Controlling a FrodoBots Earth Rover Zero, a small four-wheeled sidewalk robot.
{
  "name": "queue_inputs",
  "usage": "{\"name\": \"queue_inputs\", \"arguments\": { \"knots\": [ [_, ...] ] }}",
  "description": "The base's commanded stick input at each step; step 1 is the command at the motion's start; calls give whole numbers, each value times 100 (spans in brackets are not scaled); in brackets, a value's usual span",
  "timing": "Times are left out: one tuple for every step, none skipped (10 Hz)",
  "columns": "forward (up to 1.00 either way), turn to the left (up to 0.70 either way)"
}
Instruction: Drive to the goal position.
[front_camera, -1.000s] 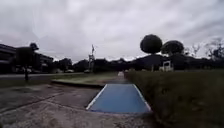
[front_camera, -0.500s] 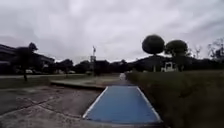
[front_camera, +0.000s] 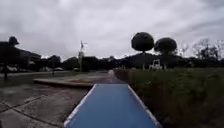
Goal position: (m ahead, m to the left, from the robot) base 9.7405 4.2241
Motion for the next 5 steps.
{"name": "queue_inputs", "arguments": {
  "knots": [
    [50,0],
    [50,0],
    [50,0],
    [50,0],
    [50,0]
  ]
}}
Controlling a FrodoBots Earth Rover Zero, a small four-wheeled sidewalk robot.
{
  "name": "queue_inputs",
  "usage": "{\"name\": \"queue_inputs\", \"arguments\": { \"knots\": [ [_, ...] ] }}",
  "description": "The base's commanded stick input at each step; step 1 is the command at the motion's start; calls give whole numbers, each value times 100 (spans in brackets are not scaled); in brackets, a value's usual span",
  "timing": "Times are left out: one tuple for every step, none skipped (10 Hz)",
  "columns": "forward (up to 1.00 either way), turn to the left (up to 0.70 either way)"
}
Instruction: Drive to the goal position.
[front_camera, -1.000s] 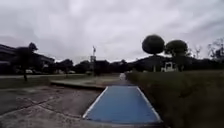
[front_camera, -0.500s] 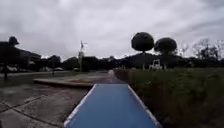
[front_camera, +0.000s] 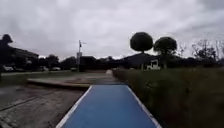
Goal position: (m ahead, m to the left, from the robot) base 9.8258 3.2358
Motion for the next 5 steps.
{"name": "queue_inputs", "arguments": {
  "knots": [
    [50,0],
    [50,0],
    [50,0],
    [50,0],
    [50,0]
  ]
}}
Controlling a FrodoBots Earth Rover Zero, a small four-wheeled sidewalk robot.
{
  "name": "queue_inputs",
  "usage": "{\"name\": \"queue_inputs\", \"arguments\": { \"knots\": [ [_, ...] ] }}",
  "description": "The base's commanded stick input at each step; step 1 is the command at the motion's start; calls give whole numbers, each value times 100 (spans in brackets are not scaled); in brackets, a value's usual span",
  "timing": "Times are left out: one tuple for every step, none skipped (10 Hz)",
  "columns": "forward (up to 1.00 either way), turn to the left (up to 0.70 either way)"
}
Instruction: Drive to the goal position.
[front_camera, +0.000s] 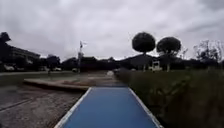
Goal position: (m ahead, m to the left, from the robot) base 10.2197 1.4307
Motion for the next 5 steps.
{"name": "queue_inputs", "arguments": {
  "knots": [
    [50,0],
    [50,0],
    [50,0],
    [50,0],
    [50,0]
  ]
}}
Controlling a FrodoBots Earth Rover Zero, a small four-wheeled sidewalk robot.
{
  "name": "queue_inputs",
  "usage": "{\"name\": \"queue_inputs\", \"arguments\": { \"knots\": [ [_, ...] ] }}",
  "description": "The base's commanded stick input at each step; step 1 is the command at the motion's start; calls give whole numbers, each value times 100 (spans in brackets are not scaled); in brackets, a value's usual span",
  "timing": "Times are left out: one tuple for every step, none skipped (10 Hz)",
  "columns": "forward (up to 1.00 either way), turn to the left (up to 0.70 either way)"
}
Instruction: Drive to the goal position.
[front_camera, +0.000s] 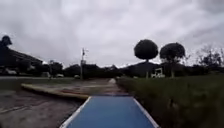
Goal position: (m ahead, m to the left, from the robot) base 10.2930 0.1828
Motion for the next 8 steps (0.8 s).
{"name": "queue_inputs", "arguments": {
  "knots": [
    [50,0],
    [50,0],
    [50,0],
    [50,0],
    [50,0],
    [50,0],
    [50,0],
    [50,0]
  ]
}}
